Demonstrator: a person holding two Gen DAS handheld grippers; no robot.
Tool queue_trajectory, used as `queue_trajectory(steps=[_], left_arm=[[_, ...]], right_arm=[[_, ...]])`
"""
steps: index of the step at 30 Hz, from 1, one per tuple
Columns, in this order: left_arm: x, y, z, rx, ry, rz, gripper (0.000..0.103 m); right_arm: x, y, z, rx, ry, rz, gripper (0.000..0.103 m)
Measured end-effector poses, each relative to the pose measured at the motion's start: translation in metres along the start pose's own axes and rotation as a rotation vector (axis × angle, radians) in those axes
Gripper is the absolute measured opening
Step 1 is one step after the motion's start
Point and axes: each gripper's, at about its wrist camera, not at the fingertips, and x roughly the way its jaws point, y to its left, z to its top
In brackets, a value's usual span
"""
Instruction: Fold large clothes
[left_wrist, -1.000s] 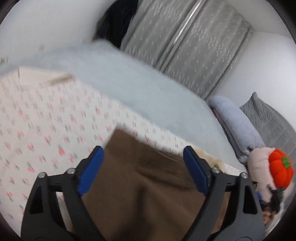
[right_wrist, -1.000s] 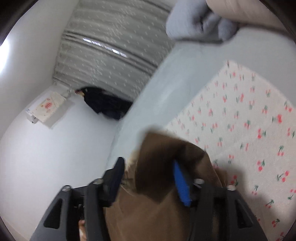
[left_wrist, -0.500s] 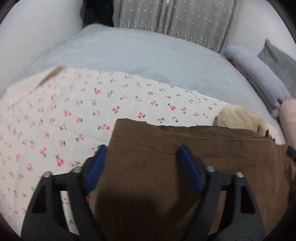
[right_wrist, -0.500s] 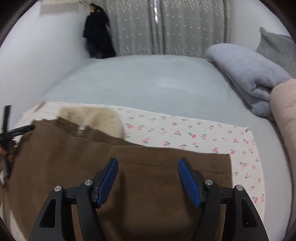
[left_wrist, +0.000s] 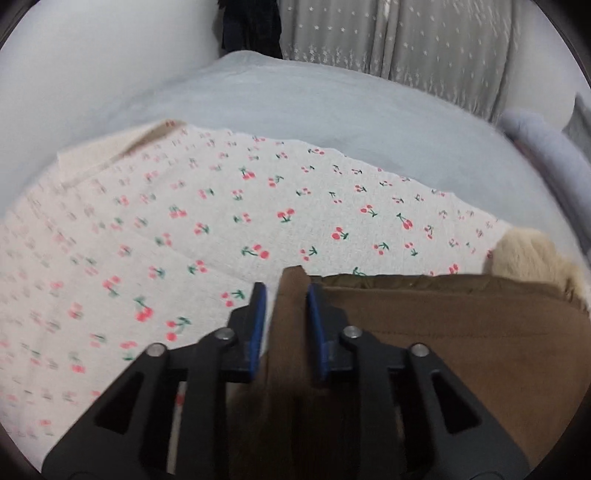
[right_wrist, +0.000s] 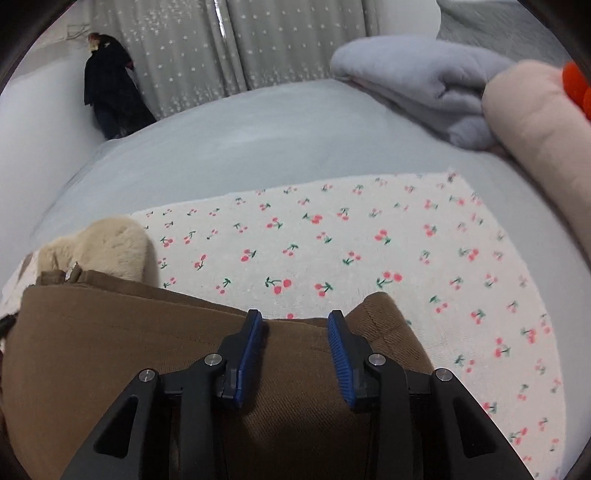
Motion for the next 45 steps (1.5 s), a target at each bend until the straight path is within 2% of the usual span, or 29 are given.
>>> queue_trajectory(steps=[2, 3, 4, 9, 13, 16, 19, 21, 25, 31, 34, 38, 39, 42, 44, 45], left_arm=[[-0.021, 0.002, -0.003, 0.026, -0.017, 0.002, 0.045], [-0.031, 0.007, -0.005, 0.024, -0.016, -0.017, 0.066], [-0.04, 0.013, -0.008, 0.016, -0.006, -0.032, 0.079], [-0.086, 0.044, -0.035, -0.031, 0.048, -0.112, 0.084], [-0.125, 0.069, -0.07, -0.092, 0.079, -0.135, 0.087], [-0.15, 0.088, -0.103, -0.186, 0.141, -0.159, 0.087], [-0.167, 0.106, -0.136, -0.333, 0.16, -0.16, 0.087], [-0.172, 0.112, -0.155, -0.409, 0.184, -0.222, 0.087], [-0.172, 0.11, -0.18, -0.486, 0.226, -0.322, 0.087], [-0.137, 0.099, -0.209, -0.65, 0.297, -0.448, 0.087], [-0.134, 0.09, -0.207, -0.642, 0.22, -0.472, 0.087], [-0.122, 0.085, -0.205, -0.688, 0.126, -0.511, 0.087], [-0.121, 0.084, -0.204, -0.693, 0.103, -0.511, 0.082], [-0.111, 0.084, -0.206, -0.743, 0.081, -0.493, 0.043], [-0.111, 0.087, -0.207, -0.784, 0.064, -0.511, 0.035], [-0.115, 0.085, -0.206, -0.771, 0.042, -0.499, 0.031]], right_arm=[[-0.021, 0.002, 0.0, -0.024, -0.022, -0.035, 0.042], [-0.031, 0.0, -0.001, -0.02, -0.026, -0.029, 0.047], [-0.041, -0.003, -0.003, -0.015, -0.026, -0.021, 0.054], [-0.095, -0.013, -0.021, 0.017, -0.019, 0.018, 0.061], [-0.138, -0.01, -0.056, 0.045, -0.027, 0.046, 0.07], [-0.159, -0.003, -0.081, 0.062, -0.018, 0.059, 0.072], [-0.179, 0.002, -0.108, 0.098, -0.001, 0.081, 0.074], [-0.19, 0.009, -0.125, 0.107, 0.008, 0.089, 0.075], [-0.206, 0.024, -0.143, 0.084, 0.001, 0.086, 0.076], [-0.21, 0.052, -0.161, 0.023, -0.023, 0.114, 0.078], [-0.202, 0.063, -0.164, 0.035, -0.025, 0.128, 0.078], [-0.19, 0.082, -0.167, 0.011, -0.043, 0.164, 0.078], [-0.187, 0.088, -0.168, 0.002, -0.051, 0.172, 0.078], [-0.181, 0.105, -0.17, 0.0, -0.074, 0.227, 0.077], [-0.18, 0.117, -0.172, 0.007, -0.096, 0.271, 0.06], [-0.18, 0.123, -0.174, 0.001, -0.101, 0.288, 0.046]])
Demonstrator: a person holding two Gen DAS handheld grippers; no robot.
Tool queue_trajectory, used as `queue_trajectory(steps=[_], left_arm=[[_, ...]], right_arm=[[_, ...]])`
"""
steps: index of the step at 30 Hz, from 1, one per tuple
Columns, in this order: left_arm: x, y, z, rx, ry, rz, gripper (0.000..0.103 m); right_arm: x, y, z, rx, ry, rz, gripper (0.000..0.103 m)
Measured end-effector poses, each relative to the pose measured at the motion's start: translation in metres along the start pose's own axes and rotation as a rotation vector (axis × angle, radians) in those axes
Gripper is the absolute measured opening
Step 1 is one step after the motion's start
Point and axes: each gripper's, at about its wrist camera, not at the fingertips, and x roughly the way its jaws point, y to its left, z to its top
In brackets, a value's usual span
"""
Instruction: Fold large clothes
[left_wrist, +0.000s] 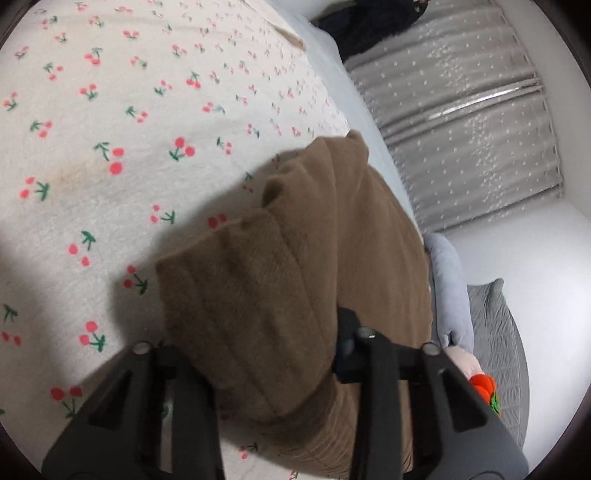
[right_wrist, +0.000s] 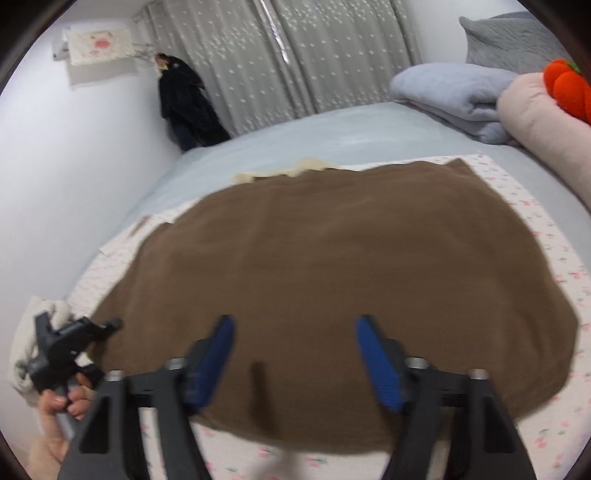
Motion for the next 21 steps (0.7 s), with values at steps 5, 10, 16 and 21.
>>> queue_trajectory(steps=[5, 10, 16, 21], left_arm=[[-0.033, -0.068, -0.013, 0.249, -0.17, -0.018, 0.025], [-0.053, -0.138, -0.038, 0.473, -0.233, -0.121, 0.025], [-0.049, -0.231, -0.096, 0.79, -0.2, -0.245, 0.025], [-0.035, -0.276, -0.151, 1.024, -0.108, -0.307, 0.025]], right_arm=[[0.025, 0.029, -0.015, -0.074, 0.086, 0.121, 0.014], [0.06, 0.022, -0.027, -0.037, 0.191, 0.165, 0.012], [0.069, -0.009, -0.019, 0.116, 0.259, 0.309, 0.012], [0.025, -0.06, 0.013, 0.263, 0.165, 0.401, 0.028]])
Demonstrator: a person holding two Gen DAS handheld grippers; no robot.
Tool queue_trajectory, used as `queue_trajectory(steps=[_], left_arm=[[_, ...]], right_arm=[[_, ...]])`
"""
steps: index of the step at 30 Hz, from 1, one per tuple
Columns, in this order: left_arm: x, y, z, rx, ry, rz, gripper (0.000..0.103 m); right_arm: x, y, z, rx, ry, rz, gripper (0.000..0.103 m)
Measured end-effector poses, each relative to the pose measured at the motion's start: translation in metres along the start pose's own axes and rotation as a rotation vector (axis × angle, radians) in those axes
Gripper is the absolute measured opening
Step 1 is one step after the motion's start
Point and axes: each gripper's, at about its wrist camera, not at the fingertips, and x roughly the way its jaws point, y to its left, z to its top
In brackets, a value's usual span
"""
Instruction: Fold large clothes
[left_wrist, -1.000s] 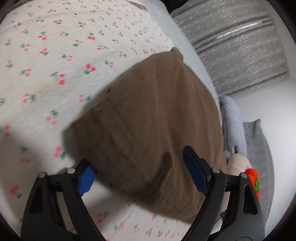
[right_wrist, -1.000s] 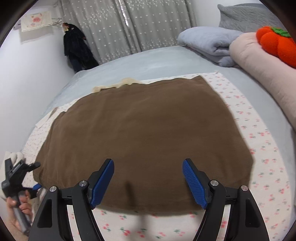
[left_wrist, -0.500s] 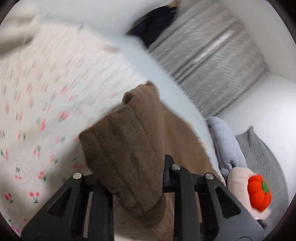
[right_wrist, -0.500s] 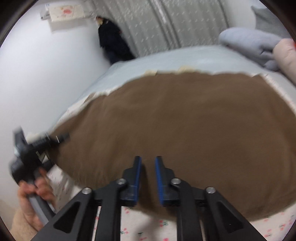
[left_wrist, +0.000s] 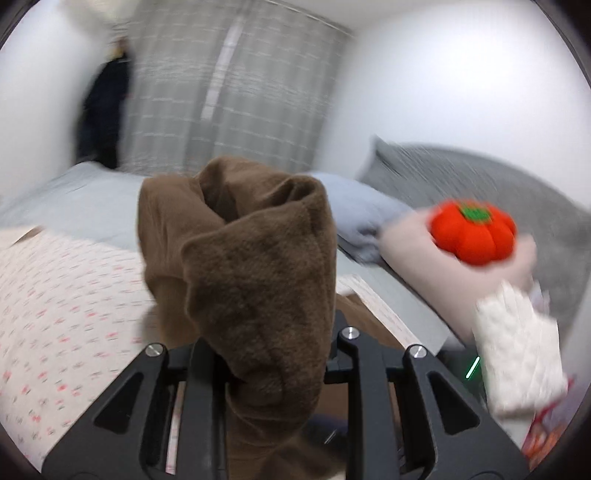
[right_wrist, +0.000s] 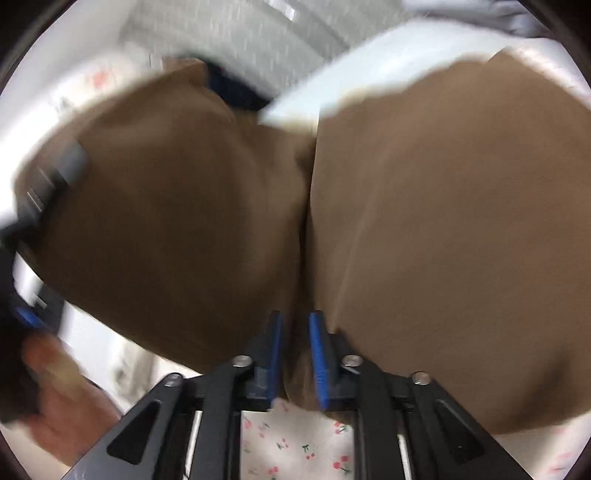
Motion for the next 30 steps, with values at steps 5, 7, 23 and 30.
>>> queue_trajectory(steps=[5, 7, 23, 30], left_arm=[[0.044, -0.059, -0.037, 0.151, 0.163, -0.115, 0.026], [0.059, -0.075, -0.059, 0.167, 0.249, -0.162, 0.028], [-0.009, -0.081, -0.097, 0.297, 0.411, -0.413, 0.078], [-0.01, -0.015, -0.077, 0.173, 0.359, -0.286, 0.088]], right_arm=[[-0.092, -0.064, 0.024, 0.164, -0.222, 0.029, 0.051], [-0.112, -0.095, 0.025, 0.246, -0.271, 0.031, 0.056], [-0.102, -0.123, 0.044, 0.319, -0.214, 0.09, 0.083], [-0.068, -0.101, 0.09, 0.211, -0.002, 0.119, 0.085]])
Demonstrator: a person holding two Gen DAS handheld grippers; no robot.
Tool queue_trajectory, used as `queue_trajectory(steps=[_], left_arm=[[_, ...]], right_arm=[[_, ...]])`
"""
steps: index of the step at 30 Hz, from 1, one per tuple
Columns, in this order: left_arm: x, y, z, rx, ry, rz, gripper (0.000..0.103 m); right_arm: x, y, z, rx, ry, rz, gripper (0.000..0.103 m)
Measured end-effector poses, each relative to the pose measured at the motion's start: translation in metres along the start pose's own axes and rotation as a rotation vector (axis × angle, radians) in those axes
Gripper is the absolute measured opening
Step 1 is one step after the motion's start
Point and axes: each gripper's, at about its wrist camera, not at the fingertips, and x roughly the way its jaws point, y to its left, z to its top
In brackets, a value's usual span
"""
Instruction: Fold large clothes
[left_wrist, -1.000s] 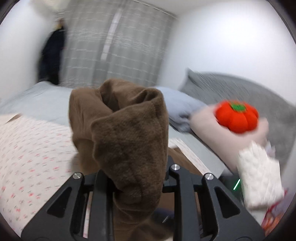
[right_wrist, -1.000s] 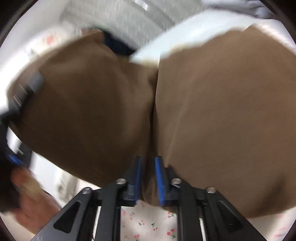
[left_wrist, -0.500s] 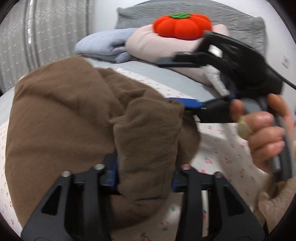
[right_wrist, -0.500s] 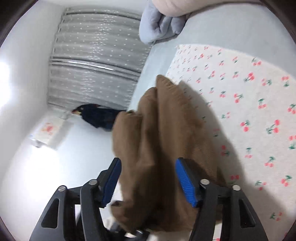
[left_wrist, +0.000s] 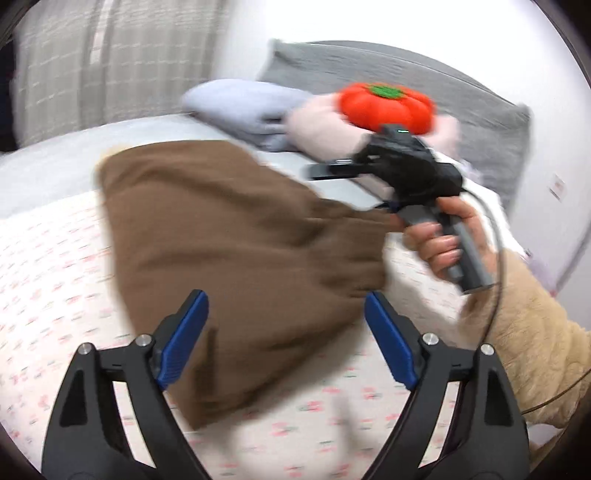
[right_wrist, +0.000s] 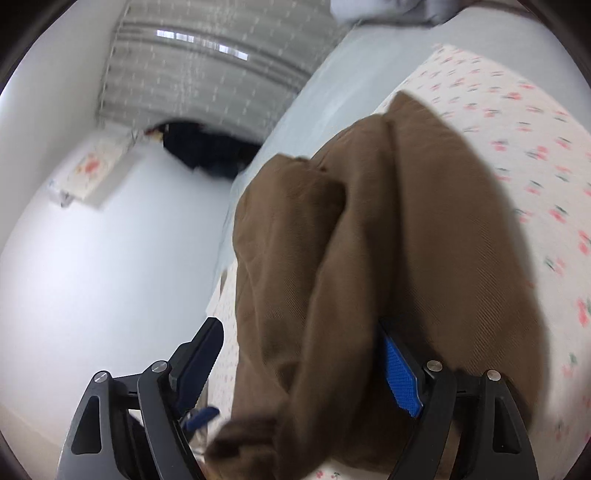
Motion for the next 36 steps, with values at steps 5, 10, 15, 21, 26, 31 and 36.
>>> queue_trajectory(steps=[5, 10, 15, 21, 26, 31, 36], left_arm=[[0.017, 0.071, -0.011, -0.273, 0.063, 0.037, 0.09], [0.038, 0.102, -0.018, -0.487, 0.081, 0.005, 0.09], [0.04, 0.091, -0.014, -0.487, 0.065, -0.026, 0.09], [0.058, 0.071, -0.004, -0.419, 0.106, -0.065, 0.091], [0.095, 0.076, -0.011, -0.522, 0.187, -0.15, 0.097], [0.114, 0.09, -0.034, -0.71, 0.224, -0.278, 0.097], [0.107, 0.084, -0.037, -0.728, 0.203, -0.25, 0.074]], right_arm=[[0.044, 0.018, 0.029, -0.027, 0.167, -0.006, 0.08], [0.063, 0.062, 0.034, -0.219, 0.177, -0.24, 0.015], [0.008, 0.108, 0.034, -0.326, 0.025, -0.178, 0.012], [-0.046, 0.043, 0.029, -0.253, -0.069, -0.178, 0.013], [-0.031, -0.035, 0.017, -0.138, -0.055, -0.286, 0.044], [-0.046, -0.041, 0.017, -0.13, -0.073, -0.274, 0.081], [-0.023, -0.091, 0.01, 0.104, 0.081, -0.072, 0.071]])
